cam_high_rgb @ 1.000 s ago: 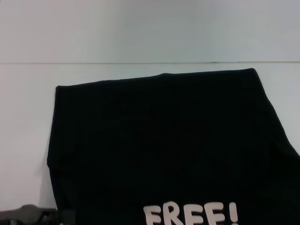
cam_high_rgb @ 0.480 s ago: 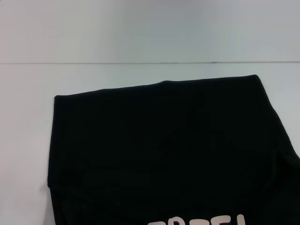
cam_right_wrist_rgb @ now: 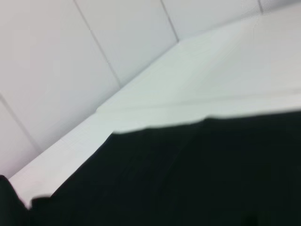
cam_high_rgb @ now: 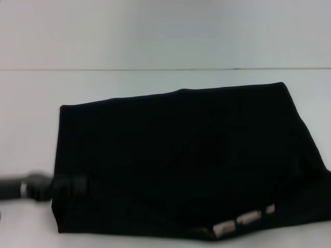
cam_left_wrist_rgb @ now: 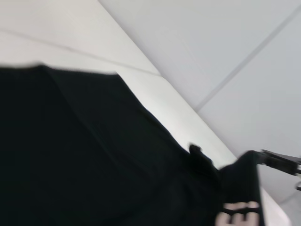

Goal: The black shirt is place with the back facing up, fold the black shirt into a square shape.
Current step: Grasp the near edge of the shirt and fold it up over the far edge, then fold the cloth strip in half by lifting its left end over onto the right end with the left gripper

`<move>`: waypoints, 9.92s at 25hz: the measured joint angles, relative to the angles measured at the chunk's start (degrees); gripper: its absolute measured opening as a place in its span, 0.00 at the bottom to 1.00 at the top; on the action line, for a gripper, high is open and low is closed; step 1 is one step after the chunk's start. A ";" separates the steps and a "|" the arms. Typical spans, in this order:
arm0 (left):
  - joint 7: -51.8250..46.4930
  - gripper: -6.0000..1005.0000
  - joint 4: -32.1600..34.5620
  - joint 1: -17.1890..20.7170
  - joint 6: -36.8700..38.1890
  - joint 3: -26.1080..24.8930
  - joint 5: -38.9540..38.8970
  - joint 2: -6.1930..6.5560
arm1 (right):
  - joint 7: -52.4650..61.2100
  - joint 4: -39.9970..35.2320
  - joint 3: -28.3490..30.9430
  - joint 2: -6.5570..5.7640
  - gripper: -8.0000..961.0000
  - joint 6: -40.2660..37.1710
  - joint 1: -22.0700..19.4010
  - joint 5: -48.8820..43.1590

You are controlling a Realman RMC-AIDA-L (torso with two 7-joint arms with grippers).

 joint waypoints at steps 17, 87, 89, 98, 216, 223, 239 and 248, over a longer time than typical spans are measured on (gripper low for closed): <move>-5.24 0.01 -10.14 -17.44 -39.52 5.86 0.59 4.37 | 10.17 4.36 -3.01 -0.21 0.16 28.63 15.41 2.02; -27.49 0.88 -2.62 -12.04 -24.23 4.58 -1.43 3.35 | 22.23 9.87 -17.65 -0.93 0.71 34.28 24.46 5.08; -29.91 0.88 -2.61 -10.62 -23.13 3.90 -1.36 3.31 | 21.90 9.88 -17.90 -0.43 0.71 34.50 24.83 5.09; -43.75 0.89 -3.86 -7.89 -22.68 3.95 2.95 2.56 | 21.27 9.96 -20.75 1.25 0.87 36.53 27.05 5.10; -62.01 0.84 -9.63 -9.37 -35.91 -0.63 11.60 3.86 | 19.72 9.09 -21.86 2.65 0.97 43.55 28.64 8.00; -59.44 0.78 -9.58 -9.38 -35.64 -0.64 13.01 3.96 | 19.71 9.07 -21.86 2.66 0.97 43.55 28.71 8.09; -57.18 0.23 -9.57 -9.18 -36.08 -0.63 14.35 3.92 | 19.52 9.00 -21.86 2.66 0.97 43.55 28.72 8.09; -48.81 0.03 -9.21 -8.50 -34.42 -1.32 13.74 3.81 | 19.13 9.00 -21.55 3.25 0.97 43.55 28.69 8.29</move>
